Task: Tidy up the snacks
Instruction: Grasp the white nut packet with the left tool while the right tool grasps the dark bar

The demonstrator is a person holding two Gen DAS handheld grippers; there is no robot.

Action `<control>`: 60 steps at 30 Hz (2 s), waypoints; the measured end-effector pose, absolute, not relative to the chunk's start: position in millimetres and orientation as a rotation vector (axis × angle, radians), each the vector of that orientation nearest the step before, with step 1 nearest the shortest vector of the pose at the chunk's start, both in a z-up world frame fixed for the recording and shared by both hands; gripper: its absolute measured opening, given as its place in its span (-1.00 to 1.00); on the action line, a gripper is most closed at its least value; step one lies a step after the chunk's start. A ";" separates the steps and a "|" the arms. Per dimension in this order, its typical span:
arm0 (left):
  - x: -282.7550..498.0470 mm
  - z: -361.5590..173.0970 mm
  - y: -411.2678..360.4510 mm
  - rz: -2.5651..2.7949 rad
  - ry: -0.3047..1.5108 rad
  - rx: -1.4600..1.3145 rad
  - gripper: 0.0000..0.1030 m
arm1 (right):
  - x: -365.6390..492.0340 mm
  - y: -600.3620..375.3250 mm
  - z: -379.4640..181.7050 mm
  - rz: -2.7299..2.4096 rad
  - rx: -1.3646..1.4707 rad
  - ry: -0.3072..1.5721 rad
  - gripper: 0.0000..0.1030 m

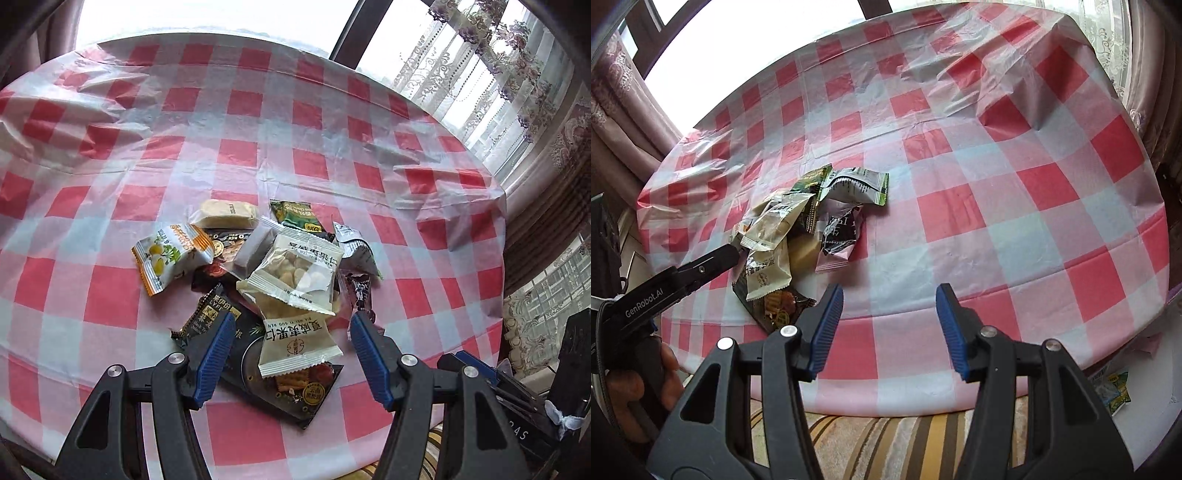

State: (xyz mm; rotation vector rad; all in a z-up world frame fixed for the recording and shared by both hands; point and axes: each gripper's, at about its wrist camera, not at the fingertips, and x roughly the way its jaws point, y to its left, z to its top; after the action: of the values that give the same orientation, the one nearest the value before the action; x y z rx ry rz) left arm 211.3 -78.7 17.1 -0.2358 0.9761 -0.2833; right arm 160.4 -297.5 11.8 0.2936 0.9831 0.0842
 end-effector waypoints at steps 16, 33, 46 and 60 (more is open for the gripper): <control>270.0 -11.3 -100.0 -0.402 1.041 -0.130 0.27 | 210.8 -260.4 -10.7 0.121 0.276 1.017 0.11; 255.8 -4.4 -98.1 -0.410 0.984 -0.120 0.01 | 233.8 -260.3 -34.1 0.171 0.348 1.071 -0.33; 223.2 12.4 -108.5 -0.381 0.961 -0.114 0.00 | 193.8 -292.2 -13.5 0.199 0.436 1.030 -0.39; 181.7 30.6 -160.3 -0.451 0.947 -0.050 0.00 | 121.2 -360.1 5.8 0.162 0.548 0.947 -0.40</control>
State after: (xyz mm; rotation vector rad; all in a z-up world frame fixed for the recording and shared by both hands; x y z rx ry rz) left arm 181.7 -160.3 30.6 -0.0504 0.9475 -0.4509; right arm 121.2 -360.1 5.8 0.5483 0.9466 0.1623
